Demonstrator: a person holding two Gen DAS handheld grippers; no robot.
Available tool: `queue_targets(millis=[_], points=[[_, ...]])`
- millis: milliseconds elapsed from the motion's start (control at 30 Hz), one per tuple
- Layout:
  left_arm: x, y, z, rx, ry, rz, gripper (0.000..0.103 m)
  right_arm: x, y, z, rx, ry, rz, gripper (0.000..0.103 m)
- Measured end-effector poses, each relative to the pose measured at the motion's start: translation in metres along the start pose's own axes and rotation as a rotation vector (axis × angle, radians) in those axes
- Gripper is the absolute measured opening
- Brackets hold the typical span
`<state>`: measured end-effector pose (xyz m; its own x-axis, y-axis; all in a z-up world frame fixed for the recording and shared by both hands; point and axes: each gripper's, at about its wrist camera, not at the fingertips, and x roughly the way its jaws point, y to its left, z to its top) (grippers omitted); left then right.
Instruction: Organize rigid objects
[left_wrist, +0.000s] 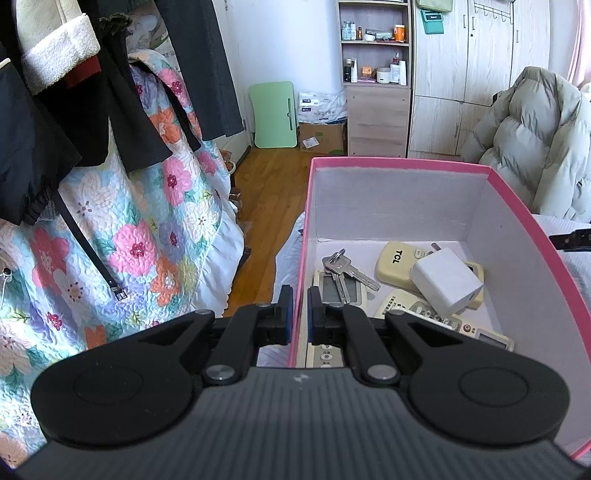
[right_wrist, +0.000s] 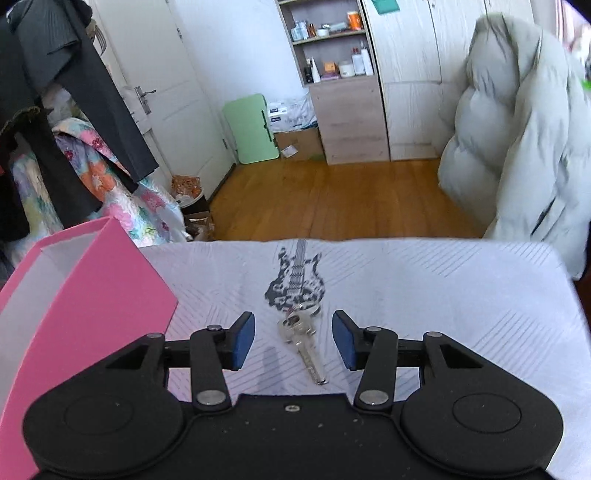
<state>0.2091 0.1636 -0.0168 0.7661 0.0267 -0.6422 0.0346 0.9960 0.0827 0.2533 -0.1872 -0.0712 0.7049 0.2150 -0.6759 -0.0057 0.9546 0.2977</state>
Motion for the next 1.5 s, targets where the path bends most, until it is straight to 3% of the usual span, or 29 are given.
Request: queue_targets(millis=[133,267,300,333,433,700,900,1067,1300,1500], points=[[0.000,0.000,0.001,0.001,0.000,0.002,0.005,0.025,0.011,-0.003,-0.048,0.015,-0.023,0.053],[-0.001,0.001,0.002,0.000,0.002,0.001,0.005,0.038,0.024,-0.009,-0.156,-0.051,-0.105,0.054],[-0.001,0.000,0.003,0.002,0.002,0.002,0.005,0.041,0.027,-0.010,-0.182,-0.063,-0.134,0.049],[-0.001,0.001,0.003,0.001,0.003,0.003,0.005,0.043,0.030,-0.010,-0.209,-0.075,-0.168,0.027],[-0.001,0.001,0.003,-0.001,0.002,-0.001,0.005,0.033,0.023,-0.007,-0.163,-0.104,-0.155,0.005],[-0.001,0.008,0.004,-0.020,0.001,-0.015,0.005,-0.017,0.025,-0.005,-0.059,-0.182,-0.012,0.005],[0.000,0.007,0.004,-0.015,0.002,-0.008,0.005,-0.066,0.057,-0.003,-0.113,-0.265,0.086,0.005],[0.001,0.007,0.004,-0.018,0.007,-0.007,0.005,-0.103,0.085,0.000,-0.148,-0.298,0.233,0.005],[0.001,0.006,0.004,-0.017,0.007,-0.007,0.005,-0.111,0.118,-0.004,-0.194,-0.221,0.400,0.005],[0.001,0.006,0.004,-0.018,0.007,-0.007,0.005,-0.087,0.150,-0.020,-0.333,-0.107,0.395,0.005]])
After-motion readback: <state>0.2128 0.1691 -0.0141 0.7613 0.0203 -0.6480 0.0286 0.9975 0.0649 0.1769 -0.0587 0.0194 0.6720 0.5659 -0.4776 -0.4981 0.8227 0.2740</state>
